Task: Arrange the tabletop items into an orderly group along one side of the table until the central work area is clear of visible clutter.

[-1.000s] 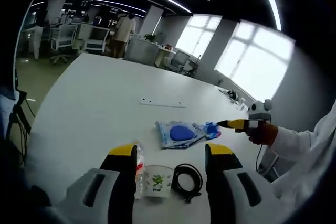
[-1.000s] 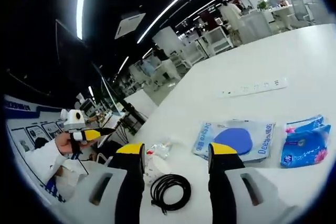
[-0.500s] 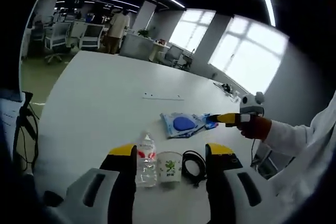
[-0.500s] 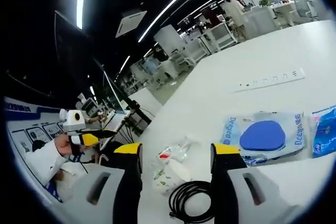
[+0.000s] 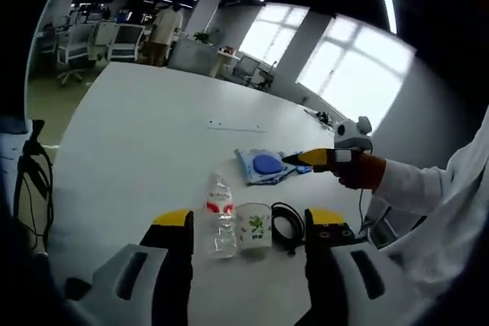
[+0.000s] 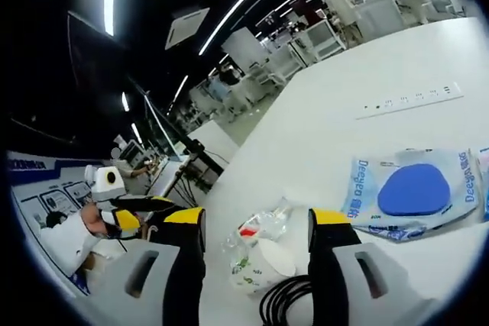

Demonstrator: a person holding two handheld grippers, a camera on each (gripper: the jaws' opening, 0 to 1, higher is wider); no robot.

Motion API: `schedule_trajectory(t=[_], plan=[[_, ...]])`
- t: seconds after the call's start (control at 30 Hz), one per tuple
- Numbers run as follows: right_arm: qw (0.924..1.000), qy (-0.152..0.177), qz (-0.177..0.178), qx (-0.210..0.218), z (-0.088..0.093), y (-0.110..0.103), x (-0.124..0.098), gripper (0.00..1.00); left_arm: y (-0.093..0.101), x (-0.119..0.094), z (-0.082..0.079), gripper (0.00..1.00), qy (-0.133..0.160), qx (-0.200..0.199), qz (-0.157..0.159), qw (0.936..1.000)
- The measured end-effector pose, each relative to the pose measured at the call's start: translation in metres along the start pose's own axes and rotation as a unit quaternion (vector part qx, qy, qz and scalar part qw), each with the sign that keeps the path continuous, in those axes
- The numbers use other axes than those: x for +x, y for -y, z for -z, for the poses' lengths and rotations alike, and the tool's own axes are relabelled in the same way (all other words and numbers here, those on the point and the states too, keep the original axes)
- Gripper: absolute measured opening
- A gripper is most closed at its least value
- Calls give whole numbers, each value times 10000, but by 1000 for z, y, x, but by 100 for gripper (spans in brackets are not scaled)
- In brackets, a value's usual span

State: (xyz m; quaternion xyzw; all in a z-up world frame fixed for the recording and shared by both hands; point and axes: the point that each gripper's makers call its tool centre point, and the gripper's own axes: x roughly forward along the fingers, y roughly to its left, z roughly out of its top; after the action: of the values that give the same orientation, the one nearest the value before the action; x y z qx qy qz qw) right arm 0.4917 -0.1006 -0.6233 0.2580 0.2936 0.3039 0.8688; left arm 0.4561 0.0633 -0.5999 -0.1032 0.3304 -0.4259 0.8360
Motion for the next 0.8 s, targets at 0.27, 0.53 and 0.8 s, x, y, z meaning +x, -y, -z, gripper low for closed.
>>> schedule_trajectory(t=[0.27,0.53,0.8], plan=[[9994,-232,-149,191,6,7,30,54,-5,12,14,71,-153,-79,151,9997],[9974,-376,-259,552,20,17,57,55,-3,20,31,86,-210,-308,348,9987],[9922,-376,-364,1132,28,27,77,58,-4,23,39,85,-216,-437,389,9981]])
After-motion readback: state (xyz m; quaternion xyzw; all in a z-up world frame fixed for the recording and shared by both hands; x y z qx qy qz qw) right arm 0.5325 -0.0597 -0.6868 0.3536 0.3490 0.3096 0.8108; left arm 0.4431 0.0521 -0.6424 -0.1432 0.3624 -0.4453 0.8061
